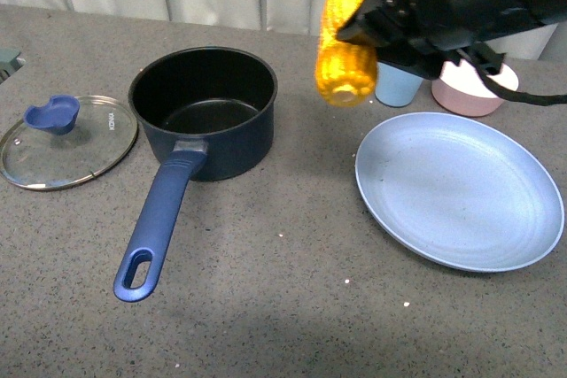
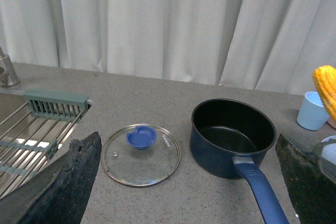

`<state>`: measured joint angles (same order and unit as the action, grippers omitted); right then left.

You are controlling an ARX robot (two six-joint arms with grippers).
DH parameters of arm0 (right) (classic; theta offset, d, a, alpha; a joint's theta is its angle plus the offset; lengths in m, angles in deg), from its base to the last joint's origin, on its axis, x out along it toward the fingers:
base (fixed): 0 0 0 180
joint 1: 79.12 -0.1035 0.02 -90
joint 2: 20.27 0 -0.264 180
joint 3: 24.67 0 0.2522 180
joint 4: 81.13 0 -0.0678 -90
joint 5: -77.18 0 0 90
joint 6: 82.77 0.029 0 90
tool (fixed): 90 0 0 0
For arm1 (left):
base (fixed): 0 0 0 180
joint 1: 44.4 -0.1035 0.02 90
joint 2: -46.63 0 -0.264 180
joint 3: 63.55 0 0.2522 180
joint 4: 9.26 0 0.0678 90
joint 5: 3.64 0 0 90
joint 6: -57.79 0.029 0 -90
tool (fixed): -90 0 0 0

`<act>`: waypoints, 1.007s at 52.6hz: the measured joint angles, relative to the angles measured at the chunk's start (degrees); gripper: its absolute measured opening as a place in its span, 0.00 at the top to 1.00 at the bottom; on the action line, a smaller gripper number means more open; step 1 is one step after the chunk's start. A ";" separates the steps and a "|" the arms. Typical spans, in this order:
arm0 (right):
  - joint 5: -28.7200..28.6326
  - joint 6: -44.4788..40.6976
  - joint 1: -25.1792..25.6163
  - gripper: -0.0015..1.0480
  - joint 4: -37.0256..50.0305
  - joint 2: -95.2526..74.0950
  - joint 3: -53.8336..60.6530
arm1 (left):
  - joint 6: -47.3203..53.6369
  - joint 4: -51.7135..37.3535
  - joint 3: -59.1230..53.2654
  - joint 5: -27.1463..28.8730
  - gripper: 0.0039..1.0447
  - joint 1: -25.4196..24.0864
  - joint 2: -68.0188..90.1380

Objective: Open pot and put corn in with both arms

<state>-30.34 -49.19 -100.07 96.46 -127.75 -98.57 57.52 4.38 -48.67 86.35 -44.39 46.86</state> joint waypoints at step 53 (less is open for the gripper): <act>-0.15 2.62 -8.74 0.07 -6.38 -15.39 -21.14 | 0.00 0.00 0.00 0.02 0.06 0.00 0.00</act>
<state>-30.49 -46.56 -108.82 90.08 -143.14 -119.70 57.52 4.38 -48.67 86.37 -44.39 46.86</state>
